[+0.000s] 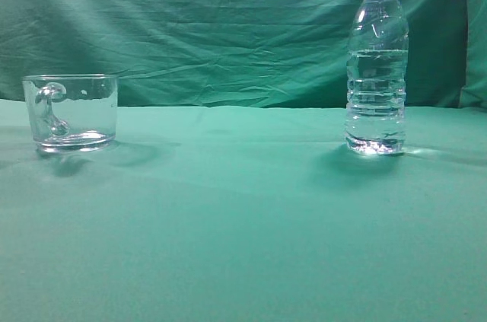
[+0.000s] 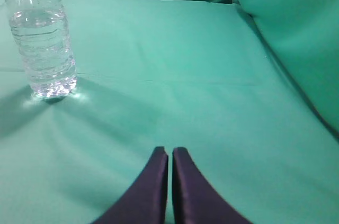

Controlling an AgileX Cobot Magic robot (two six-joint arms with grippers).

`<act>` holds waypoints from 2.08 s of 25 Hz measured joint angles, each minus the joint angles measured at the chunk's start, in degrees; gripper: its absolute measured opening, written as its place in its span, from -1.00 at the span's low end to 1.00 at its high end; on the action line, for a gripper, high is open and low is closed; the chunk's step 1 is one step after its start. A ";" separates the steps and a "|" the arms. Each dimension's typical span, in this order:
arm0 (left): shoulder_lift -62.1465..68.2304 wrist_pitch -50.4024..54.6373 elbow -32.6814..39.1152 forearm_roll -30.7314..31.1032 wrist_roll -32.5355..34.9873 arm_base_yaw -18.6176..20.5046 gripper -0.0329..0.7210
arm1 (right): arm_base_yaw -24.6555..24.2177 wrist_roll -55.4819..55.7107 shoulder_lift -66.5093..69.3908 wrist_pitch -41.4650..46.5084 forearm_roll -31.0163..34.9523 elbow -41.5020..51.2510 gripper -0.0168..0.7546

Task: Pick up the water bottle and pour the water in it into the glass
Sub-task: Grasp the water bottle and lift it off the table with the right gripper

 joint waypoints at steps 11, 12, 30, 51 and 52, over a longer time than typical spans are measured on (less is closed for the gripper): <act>0.00 0.00 0.00 0.00 0.00 0.00 -0.91 | 0.00 -3.41 0.00 -3.87 -1.46 0.28 -0.96; 0.00 0.00 0.00 0.00 0.00 0.00 -0.91 | 0.00 -3.03 0.00 -7.17 0.21 0.28 -0.96; 0.00 0.00 0.00 0.00 0.00 0.00 -0.91 | -0.06 2.32 12.44 -18.13 12.20 -12.93 -0.96; 0.00 0.00 0.00 0.00 0.04 0.00 -0.91 | 19.66 -7.57 54.80 -44.76 9.29 -15.04 -0.55; 0.00 0.00 0.00 0.00 0.04 0.00 -0.91 | 20.09 -7.42 56.92 -46.32 8.01 -15.04 -0.41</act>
